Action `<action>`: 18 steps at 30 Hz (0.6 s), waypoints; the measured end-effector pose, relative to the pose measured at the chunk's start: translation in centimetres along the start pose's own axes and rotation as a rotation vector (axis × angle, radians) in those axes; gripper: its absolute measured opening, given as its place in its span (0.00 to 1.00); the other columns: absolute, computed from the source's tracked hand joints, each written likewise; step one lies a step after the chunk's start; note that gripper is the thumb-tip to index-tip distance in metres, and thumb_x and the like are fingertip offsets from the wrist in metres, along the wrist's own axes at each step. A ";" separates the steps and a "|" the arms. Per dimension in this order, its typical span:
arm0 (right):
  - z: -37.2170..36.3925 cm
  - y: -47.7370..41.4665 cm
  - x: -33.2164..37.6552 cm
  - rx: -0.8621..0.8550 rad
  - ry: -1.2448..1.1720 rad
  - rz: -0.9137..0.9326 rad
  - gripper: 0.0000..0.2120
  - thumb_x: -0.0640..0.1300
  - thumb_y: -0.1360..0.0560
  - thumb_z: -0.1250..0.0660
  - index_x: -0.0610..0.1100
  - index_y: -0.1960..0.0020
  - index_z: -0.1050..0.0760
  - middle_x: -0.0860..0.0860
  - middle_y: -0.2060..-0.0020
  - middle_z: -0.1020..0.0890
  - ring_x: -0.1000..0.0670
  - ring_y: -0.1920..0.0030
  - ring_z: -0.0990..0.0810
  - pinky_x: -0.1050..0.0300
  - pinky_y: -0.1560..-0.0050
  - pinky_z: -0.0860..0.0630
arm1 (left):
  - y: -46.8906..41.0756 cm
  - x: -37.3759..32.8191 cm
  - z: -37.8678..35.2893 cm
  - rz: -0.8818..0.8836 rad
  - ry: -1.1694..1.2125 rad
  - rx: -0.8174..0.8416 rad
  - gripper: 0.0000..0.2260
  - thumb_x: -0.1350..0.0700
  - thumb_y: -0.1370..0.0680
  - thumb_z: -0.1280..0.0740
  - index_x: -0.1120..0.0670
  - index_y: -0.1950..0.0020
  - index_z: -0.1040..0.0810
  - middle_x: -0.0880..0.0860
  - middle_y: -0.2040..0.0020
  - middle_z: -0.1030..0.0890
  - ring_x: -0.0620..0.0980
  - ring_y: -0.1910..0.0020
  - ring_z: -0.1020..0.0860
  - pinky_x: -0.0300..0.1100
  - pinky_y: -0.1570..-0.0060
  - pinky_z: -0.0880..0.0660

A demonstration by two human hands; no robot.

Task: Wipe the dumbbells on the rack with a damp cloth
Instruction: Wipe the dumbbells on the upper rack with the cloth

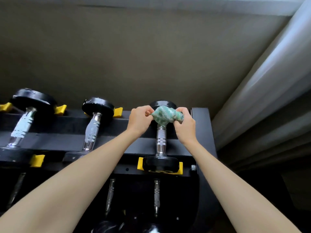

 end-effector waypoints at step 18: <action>-0.2 3.4 -2.5 0.357 0.025 -0.305 0.11 0.28 0.31 0.36 0.36 0.54 0.19 0.42 0.62 0.18 0.49 0.60 0.22 0.52 0.56 0.22 | 4.3 1.4 -1.6 -0.188 -0.278 0.514 0.13 0.72 0.35 0.44 0.56 0.72 0.40 0.54 0.72 0.43 0.47 0.71 0.47 0.42 0.66 0.45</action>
Point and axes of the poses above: each hand's wrist, its own y-axis away from the middle knuckle, its own z-axis out of the back of the hand, x = y × z, the point moved 4 cm from there along -y, towards the middle knuckle
